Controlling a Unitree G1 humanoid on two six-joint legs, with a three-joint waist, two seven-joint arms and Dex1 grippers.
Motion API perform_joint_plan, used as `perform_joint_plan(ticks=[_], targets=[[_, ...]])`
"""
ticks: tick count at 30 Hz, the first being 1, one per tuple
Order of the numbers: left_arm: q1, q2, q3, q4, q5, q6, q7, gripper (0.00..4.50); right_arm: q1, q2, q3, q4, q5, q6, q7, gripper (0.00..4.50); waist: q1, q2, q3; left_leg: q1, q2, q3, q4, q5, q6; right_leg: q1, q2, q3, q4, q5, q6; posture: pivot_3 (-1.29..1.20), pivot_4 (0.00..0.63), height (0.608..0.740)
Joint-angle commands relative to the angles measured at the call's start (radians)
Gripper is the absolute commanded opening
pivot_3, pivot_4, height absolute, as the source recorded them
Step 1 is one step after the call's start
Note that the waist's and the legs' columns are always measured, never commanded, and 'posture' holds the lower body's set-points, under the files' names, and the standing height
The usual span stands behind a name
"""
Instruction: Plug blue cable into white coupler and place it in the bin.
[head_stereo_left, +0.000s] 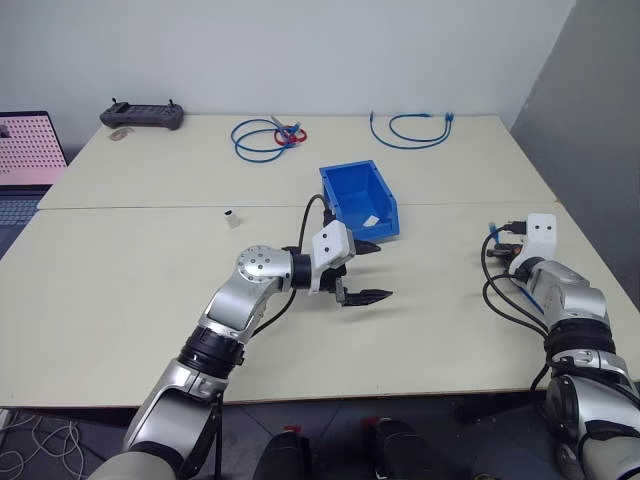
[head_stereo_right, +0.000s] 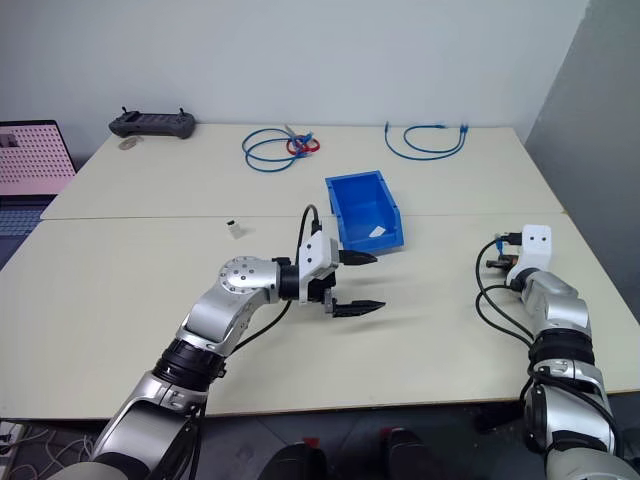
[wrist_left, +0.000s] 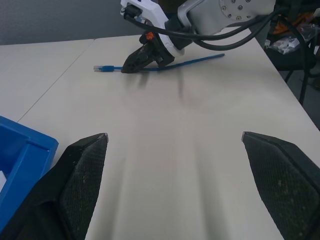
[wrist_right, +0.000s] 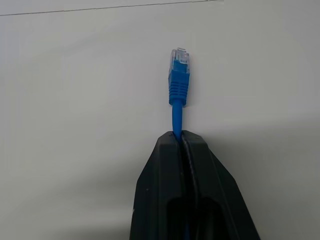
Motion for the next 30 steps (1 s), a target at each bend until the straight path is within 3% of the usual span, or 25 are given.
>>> perform_joint_plan(ticks=[1,5,9,13,17,21,26,30], targets=[[0.074,0.047,0.018,-0.135,-0.021,0.017,-0.014,4.5,0.101,-0.028,0.135,-0.097,-0.066,-0.065,0.127,0.02,-0.001,0.0,0.0,0.0,0.0,0.0,0.0,0.0,0.0,0.0,0.0,0.0,0.0,0.0,0.0,0.0,0.15,0.74],[0.259,0.131,0.099,-0.344,-0.069,0.092,0.039,4.5,0.201,-0.132,0.266,-0.363,-0.074,-0.238,0.384,0.02,-0.004,0.001,0.001,0.0,0.001,-0.002,-0.001,0.0,0.0,-0.001,0.0,0.001,0.001,-0.001,0.0,0.0,0.15,0.74],[0.613,0.144,0.264,-0.621,-0.115,0.175,0.212,4.5,0.227,-0.19,0.366,-0.574,-0.016,-0.304,0.616,0.02,-0.011,0.005,0.003,0.001,0.004,-0.001,0.0,0.0,0.0,-0.001,-0.003,0.001,0.002,-0.004,0.003,0.0,0.15,0.74],[0.934,0.087,0.356,-0.787,-0.08,0.167,0.365,4.5,0.178,-0.108,0.488,-0.632,-0.015,-0.312,0.702,0.02,0.0,0.003,0.003,0.002,0.006,-0.002,0.0,0.0,0.0,0.0,-0.003,0.0,0.001,-0.004,0.002,0.0,0.15,0.74],[1.16,0.017,0.377,-0.872,-0.046,0.131,0.473,4.5,0.119,0.008,0.603,-0.573,-0.064,-0.32,0.718,0.02,0.015,0.001,0.004,0.002,0.005,-0.002,0.001,0.0,0.0,0.001,-0.003,-0.002,0.001,-0.005,0.002,0.0,0.15,0.74],[1.273,-0.057,0.384,-0.929,-0.051,0.134,0.565,4.5,0.059,0.068,0.692,-0.431,-0.141,-0.405,0.735,0.02,0.024,0.0,0.005,0.001,0.003,-0.001,0.0,-0.001,0.0,0.0,-0.006,-0.002,-0.001,-0.005,0.001,0.0,0.15,0.74],[1.303,-0.064,0.381,-0.932,-0.039,0.112,0.592,4.5,0.012,0.086,0.707,-0.308,-0.162,-0.46,0.774,1.04,0.026,0.0,0.005,0.0,0.0,-0.002,0.0,-0.001,0.0,0.0,-0.008,-0.004,-0.001,-0.005,0.0,0.0,0.15,0.74],[1.232,0.003,0.404,-0.907,-0.066,0.135,0.553,4.5,0.034,0.054,0.669,-0.381,-0.11,-0.387,0.816,2.1,0.027,0.0,0.005,0.0,0.0,-0.004,0.0,-0.001,0.0,0.0,-0.008,-0.004,0.001,-0.007,-0.002,0.0,0.15,0.74]])
